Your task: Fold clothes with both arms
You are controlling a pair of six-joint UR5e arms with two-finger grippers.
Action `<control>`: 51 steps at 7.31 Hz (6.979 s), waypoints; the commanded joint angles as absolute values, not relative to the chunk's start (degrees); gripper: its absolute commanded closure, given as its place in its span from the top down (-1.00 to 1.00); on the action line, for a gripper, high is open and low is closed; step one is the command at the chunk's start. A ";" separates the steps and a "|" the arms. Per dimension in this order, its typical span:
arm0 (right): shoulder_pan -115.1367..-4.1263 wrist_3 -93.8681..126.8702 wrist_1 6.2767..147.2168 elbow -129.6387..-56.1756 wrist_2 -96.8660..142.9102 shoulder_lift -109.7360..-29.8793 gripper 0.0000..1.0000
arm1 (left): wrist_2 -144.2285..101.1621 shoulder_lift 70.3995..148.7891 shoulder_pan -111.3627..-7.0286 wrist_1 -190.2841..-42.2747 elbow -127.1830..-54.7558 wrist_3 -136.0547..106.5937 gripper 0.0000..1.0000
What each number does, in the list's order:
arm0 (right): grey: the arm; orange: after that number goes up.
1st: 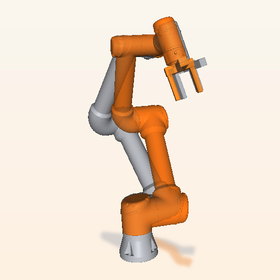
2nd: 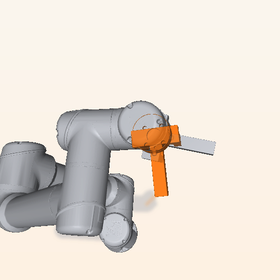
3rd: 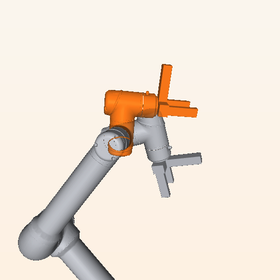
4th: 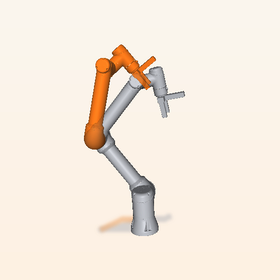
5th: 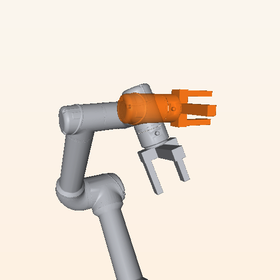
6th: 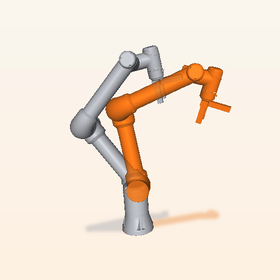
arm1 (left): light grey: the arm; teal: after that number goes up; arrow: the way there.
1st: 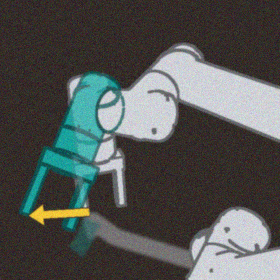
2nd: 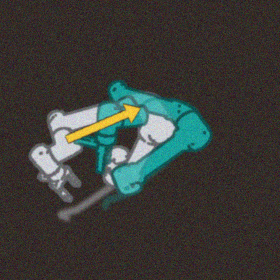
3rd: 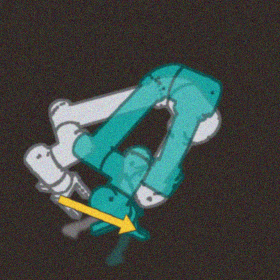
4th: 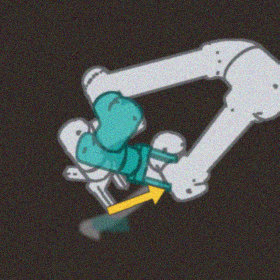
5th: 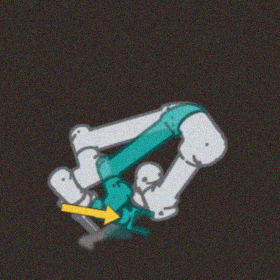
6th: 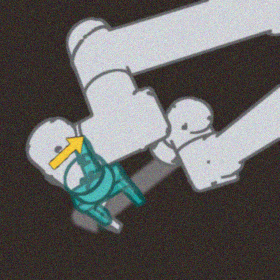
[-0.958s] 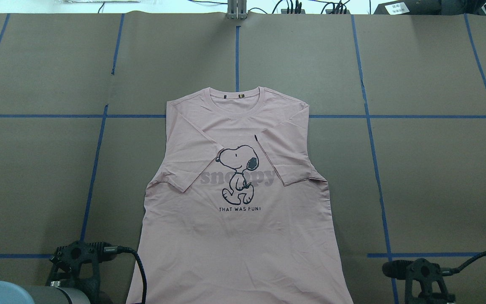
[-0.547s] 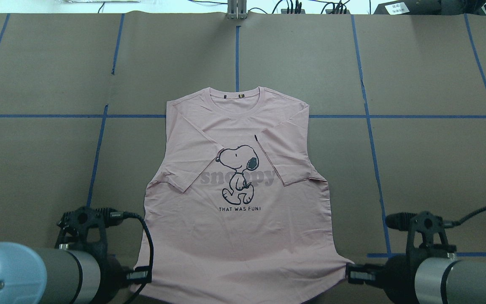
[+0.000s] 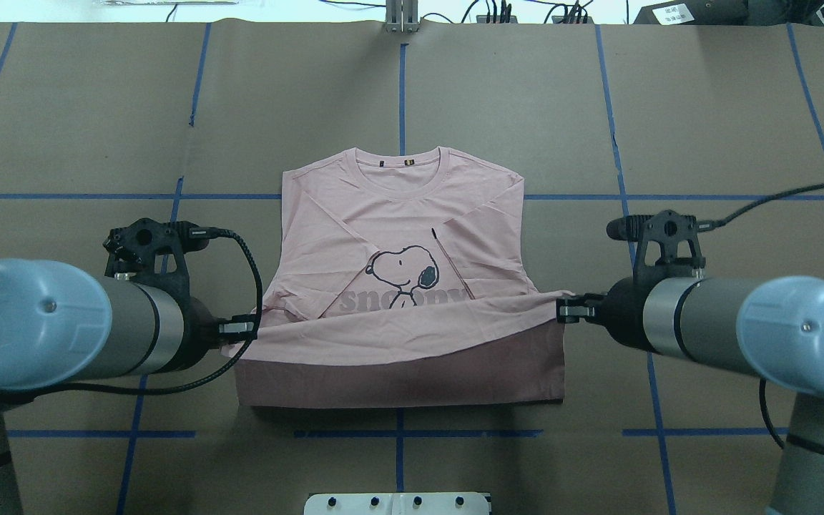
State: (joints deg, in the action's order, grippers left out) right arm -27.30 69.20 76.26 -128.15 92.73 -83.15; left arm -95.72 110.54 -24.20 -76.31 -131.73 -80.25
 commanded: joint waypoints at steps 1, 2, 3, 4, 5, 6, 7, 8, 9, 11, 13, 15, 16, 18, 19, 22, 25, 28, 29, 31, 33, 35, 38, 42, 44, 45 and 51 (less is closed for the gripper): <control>-36.54 60.32 75.85 -116.43 96.42 -74.67 -1.00 | -95.54 114.24 -29.51 -78.21 -124.93 -79.45 -1.00; -38.39 60.12 75.85 -110.71 96.42 -69.40 -1.00 | -95.54 115.91 -31.97 -79.96 -120.46 -79.37 -1.00; -40.06 60.20 75.85 -106.13 96.42 -66.04 -1.00 | -95.54 116.62 -34.86 -85.29 -115.02 -78.32 -1.00; -41.47 60.03 75.76 -102.26 96.50 -63.92 -1.00 | -95.45 116.98 -36.63 -92.13 -108.61 -77.70 -1.00; -42.09 59.42 75.59 -97.78 96.50 -61.20 -1.00 | -95.45 117.16 -38.65 -99.33 -101.50 -76.91 -1.00; -42.53 58.28 71.76 -92.08 96.42 -59.26 -1.00 | -95.45 117.59 -39.89 -106.89 -94.73 -75.51 -1.00; -42.54 58.18 63.89 -85.93 96.33 -59.24 -1.00 | -95.36 118.55 -39.90 -112.53 -89.79 -75.32 -1.00; -42.54 58.18 59.55 -81.87 96.33 -58.80 -1.00 | -95.36 119.78 -39.90 -113.28 -87.82 -75.50 -1.00; -42.71 58.10 59.24 -79.74 96.15 -56.97 -1.00 | -95.27 119.97 -39.99 -113.38 -87.19 -75.50 -1.00; -42.89 58.18 59.06 -78.31 96.06 -55.73 -1.00 | -94.75 120.41 -39.99 -113.38 -86.66 -75.41 -1.00; -42.89 58.71 56.97 -78.57 96.15 -55.55 -1.00 | -94.48 120.85 -39.64 -113.55 -86.66 -75.32 -1.00; -42.89 59.15 56.25 -78.57 96.41 -55.55 0.01 | -94.48 121.64 -39.64 -113.47 -86.66 -75.32 0.23; -42.89 59.06 56.25 -78.57 96.42 -55.72 0.99 | -94.48 121.64 -39.64 -113.38 -86.75 -75.32 0.99; -43.33 59.15 56.51 -79.62 101.29 -56.16 1.00 | -94.83 121.73 -39.73 -113.12 -87.71 -75.32 1.00; -43.33 63.50 56.95 -82.85 104.56 -58.34 1.00 | -95.09 121.99 -39.81 -112.68 -89.89 -75.32 1.00; -39.84 75.66 70.42 -95.31 108.63 -65.37 1.00 | -95.10 121.47 -39.64 -111.89 -93.59 -76.20 1.00; -33.85 81.01 74.62 -102.38 107.75 -71.70 1.00 | -94.84 121.46 -37.19 -109.52 -97.37 -80.40 1.00; -28.92 83.06 74.62 -102.30 103.89 -73.04 0.99 | -94.48 121.46 -36.39 -109.51 -97.47 -81.21 1.00; -28.92 83.06 74.62 -102.30 104.15 -73.21 0.96 | -94.48 121.46 -36.30 -109.51 -97.82 -81.82 1.00; -28.74 82.97 74.62 -102.48 104.85 -74.00 0.83 | -94.48 121.46 -35.77 -109.51 -98.26 -82.09 1.00; -27.78 82.97 74.62 -102.48 105.03 -74.00 0.46 | -94.48 121.55 -35.68 -109.51 -98.35 -82.09 1.00; -27.33 82.79 74.62 -102.48 105.12 -74.00 -0.58 | -94.48 121.55 -35.68 -109.51 -98.26 -82.00 1.00; -27.42 82.44 75.23 -104.76 105.12 -74.09 -1.00 | -94.48 121.55 -35.68 -109.51 -98.26 -82.00 1.00; -27.33 82.44 75.32 -105.20 105.20 -74.96 -1.00 | -94.48 121.90 -35.51 -109.51 -98.17 -82.00 1.00; -22.10 83.05 75.32 -112.71 106.52 -82.57 -1.00 | -94.48 121.99 -35.42 -109.51 -98.79 -82.09 1.00; -17.19 84.45 75.32 -117.29 106.44 -87.58 -1.00 | -94.48 121.91 -35.33 -109.51 -99.14 -82.09 1.00; 2.73 101.07 75.32 -124.18 105.21 -88.59 0.98 | -94.66 121.46 -34.63 -109.42 -99.93 -82.09 1.00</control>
State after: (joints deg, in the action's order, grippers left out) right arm 2.09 99.70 75.33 -122.99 105.40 -88.67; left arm -94.52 121.47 -34.82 -109.46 -99.93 -82.09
